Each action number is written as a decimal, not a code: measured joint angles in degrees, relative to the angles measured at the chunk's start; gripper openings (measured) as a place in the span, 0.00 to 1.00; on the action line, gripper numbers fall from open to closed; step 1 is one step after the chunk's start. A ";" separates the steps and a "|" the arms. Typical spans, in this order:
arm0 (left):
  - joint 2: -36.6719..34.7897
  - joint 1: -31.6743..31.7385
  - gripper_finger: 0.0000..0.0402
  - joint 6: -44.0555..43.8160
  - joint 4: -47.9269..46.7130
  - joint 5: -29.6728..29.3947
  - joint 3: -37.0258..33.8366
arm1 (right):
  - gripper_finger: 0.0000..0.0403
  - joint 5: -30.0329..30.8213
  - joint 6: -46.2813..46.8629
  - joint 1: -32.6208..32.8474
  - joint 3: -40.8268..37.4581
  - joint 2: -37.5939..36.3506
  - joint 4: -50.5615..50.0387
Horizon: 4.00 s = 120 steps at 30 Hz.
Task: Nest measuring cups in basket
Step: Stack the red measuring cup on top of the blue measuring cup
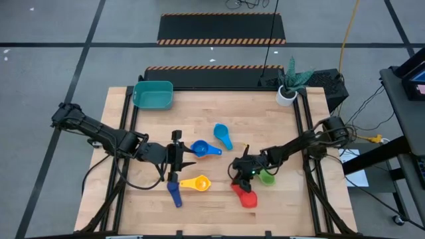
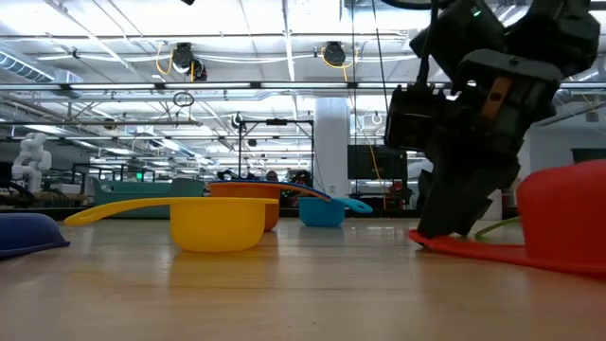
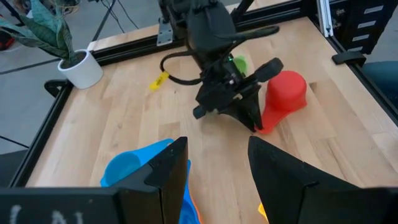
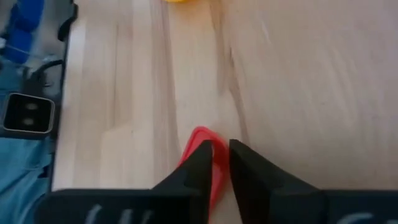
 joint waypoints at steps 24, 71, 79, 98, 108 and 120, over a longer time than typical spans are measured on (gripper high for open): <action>0.00 0.00 0.43 0.59 1.72 -0.08 0.00 | 0.00 5.28 -17.32 0.73 -0.31 -14.02 -0.34; 13.61 -1.07 0.44 9.08 24.20 1.41 0.00 | 0.00 39.87 -64.51 18.36 -0.22 -33.17 31.66; 20.50 -2.53 0.66 14.19 38.81 1.25 0.00 | 0.00 40.11 -69.19 21.60 -0.22 -33.72 33.88; 37.52 -2.14 0.73 15.76 71.84 1.43 5.24 | 0.00 47.24 -82.32 30.30 -0.22 -32.94 44.45; 42.71 -2.34 0.64 14.28 71.49 0.76 10.78 | 0.00 47.50 -85.39 32.17 -0.22 -32.04 47.38; 42.17 -2.15 0.52 11.34 71.70 -0.46 10.78 | 0.00 47.51 -84.61 31.36 -0.22 -31.69 47.54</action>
